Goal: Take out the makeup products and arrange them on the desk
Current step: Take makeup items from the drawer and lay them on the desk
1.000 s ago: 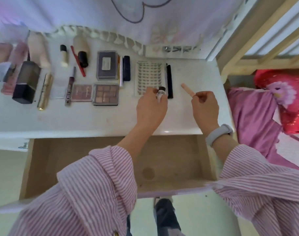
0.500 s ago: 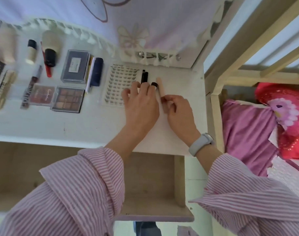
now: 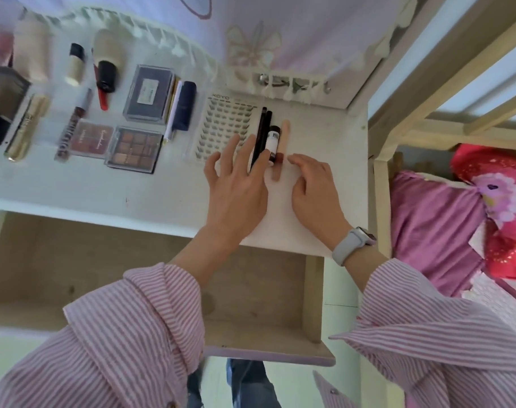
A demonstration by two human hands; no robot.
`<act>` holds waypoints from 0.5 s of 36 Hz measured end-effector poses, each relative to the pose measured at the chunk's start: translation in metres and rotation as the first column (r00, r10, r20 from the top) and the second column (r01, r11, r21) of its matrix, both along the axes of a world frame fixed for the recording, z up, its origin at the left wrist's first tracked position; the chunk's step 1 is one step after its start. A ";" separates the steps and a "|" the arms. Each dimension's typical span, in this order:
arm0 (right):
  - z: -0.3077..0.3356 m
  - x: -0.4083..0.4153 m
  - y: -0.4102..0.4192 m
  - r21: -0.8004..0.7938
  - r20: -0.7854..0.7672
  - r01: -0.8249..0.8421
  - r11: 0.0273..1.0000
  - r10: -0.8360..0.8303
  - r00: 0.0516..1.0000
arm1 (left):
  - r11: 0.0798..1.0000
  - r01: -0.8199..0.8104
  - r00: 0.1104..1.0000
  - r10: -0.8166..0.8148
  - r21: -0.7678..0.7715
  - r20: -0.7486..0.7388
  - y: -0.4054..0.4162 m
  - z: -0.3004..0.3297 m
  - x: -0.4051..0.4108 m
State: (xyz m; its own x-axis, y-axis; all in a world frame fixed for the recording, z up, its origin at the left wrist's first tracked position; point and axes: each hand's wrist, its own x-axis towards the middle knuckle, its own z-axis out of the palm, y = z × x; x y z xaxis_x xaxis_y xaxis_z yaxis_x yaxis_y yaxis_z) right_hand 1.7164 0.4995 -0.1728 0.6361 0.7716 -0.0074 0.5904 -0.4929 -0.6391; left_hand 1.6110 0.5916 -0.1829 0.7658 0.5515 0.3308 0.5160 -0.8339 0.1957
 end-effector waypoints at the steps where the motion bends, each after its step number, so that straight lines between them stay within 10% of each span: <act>1: 0.001 -0.003 -0.002 0.001 -0.003 0.004 1.000 -0.004 1.000 | 1.000 0.007 1.000 -0.006 -0.014 0.030 -0.003 0.001 -0.006; 9: 0.014 -0.074 -0.038 0.152 -0.075 0.077 0.985 -0.066 0.995 | 0.974 0.151 0.987 -0.139 -0.167 0.082 -0.050 0.005 -0.100; 18: -0.027 -0.184 -0.062 -0.063 -0.252 -0.080 0.995 0.062 0.966 | 0.913 -0.099 0.940 -0.046 -0.397 -0.339 -0.031 -0.031 -0.208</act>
